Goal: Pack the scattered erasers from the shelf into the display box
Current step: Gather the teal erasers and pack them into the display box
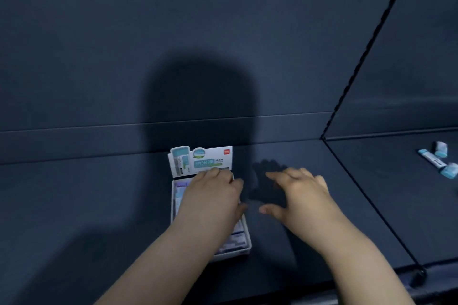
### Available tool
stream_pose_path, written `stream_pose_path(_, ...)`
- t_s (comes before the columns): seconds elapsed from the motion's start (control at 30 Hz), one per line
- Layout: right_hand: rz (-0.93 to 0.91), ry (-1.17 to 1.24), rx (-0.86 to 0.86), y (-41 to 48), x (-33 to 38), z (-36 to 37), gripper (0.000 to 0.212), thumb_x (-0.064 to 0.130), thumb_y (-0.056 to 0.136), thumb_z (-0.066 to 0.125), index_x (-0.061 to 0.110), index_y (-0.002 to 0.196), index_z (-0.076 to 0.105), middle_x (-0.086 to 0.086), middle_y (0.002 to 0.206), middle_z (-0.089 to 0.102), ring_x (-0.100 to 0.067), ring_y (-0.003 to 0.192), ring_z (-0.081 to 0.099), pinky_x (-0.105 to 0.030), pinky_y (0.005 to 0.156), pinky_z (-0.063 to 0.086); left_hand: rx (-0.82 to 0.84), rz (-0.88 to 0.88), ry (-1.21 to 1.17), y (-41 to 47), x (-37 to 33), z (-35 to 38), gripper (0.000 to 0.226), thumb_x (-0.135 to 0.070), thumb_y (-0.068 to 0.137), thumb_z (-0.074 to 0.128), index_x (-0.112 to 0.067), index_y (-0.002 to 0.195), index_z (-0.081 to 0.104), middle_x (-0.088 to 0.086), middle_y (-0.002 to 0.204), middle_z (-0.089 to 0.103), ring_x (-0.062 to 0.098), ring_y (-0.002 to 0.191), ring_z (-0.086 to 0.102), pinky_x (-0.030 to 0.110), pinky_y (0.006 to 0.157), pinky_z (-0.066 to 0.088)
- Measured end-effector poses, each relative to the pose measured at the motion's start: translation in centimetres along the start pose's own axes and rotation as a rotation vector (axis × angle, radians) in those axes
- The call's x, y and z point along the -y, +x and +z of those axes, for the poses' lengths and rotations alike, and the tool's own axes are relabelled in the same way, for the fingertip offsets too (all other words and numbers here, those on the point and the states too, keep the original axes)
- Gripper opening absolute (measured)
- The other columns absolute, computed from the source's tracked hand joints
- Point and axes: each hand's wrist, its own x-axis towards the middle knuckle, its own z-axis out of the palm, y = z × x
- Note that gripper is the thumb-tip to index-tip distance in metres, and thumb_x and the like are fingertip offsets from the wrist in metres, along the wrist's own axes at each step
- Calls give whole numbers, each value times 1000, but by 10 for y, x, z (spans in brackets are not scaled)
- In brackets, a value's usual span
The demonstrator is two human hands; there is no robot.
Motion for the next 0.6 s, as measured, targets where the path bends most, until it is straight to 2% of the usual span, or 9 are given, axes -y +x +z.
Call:
stream_pose_path(0.07,-24,13,0,-2,-16,-5,69,56,83,56,33,142,30,10,135,43,-13,128,31,-27,101,22,-21,-17,-2,10,-19,-3,39,-47,80,63,-19,107,65,4,100,62,26,99,58,36,85,43)
stream_pose_path(0.13,-42,18,11,-4,-40,-10,67,56,84,54,34,142,30,10,137,41,-13,129,30,-27,102,21,-39,-33,7,19,-43,2,42,-47,89,50,-21,122,55,3,116,55,24,112,48,34,95,34)
stream_pose_path(0.2,-66,-9,37,-7,-67,-19,65,55,86,52,34,142,28,9,140,40,-13,131,30,-28,104,21,-53,-62,8,31,-69,6,44,-47,93,42,-23,130,48,0,124,50,22,118,41,32,97,30)
stream_pose_path(0.43,-181,-28,111,-22,-159,-45,61,52,87,53,31,140,33,9,135,44,-13,126,36,-30,100,26,-27,-120,4,66,-165,16,47,-47,95,39,-23,134,43,-1,128,49,20,119,40,30,97,29)
stream_pose_path(0.6,-211,-51,171,-37,-204,-51,58,51,87,53,30,139,36,7,134,45,-14,125,36,-31,102,27,-5,-175,1,78,-216,26,47,-46,95,39,-24,137,37,-2,130,47,20,122,39,30,99,28)
